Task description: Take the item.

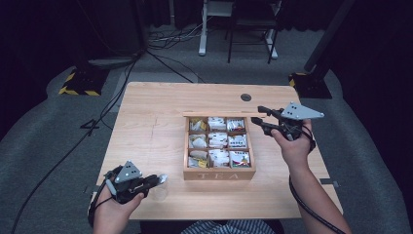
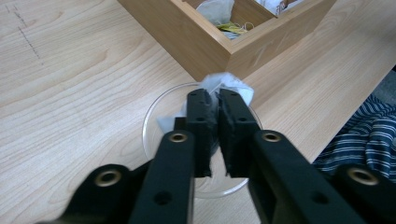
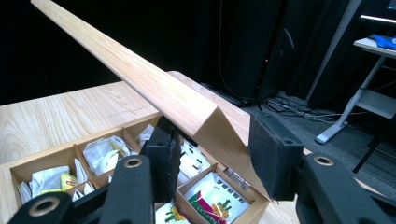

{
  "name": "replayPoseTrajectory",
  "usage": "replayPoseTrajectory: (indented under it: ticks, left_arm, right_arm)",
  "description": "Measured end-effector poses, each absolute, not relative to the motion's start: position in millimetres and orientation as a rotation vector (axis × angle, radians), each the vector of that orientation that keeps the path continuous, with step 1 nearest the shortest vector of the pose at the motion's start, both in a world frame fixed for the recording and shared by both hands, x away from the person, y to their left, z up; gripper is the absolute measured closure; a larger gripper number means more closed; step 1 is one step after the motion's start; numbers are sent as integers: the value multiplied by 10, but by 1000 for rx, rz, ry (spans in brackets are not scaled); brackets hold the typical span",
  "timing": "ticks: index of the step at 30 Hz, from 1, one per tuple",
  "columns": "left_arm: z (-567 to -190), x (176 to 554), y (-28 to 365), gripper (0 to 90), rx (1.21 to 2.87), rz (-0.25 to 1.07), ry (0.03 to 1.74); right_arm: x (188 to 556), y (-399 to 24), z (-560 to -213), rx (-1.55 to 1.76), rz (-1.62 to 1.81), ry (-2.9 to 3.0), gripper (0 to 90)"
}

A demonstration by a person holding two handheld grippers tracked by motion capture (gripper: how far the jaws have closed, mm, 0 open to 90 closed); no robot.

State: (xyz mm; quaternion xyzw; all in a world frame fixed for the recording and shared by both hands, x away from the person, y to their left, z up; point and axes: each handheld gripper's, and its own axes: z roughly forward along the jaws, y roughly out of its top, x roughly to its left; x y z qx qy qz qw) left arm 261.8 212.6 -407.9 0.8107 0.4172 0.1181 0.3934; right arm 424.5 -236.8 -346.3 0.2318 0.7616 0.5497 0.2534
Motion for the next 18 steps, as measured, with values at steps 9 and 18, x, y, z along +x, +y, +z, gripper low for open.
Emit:
replayPoseTrajectory:
  ticks: [9, 18]
  left_arm:
    - [-4038, 2629, 2143, 578, 2013, 322, 1076]
    - [-3995, 2768, 2205, 476, 2021, 424, 1112]
  right_arm:
    - [4247, -2366, -3466, 624, 1496, 2070, 550]
    - [4219, -2385, -3491, 624, 1487, 2080, 552]
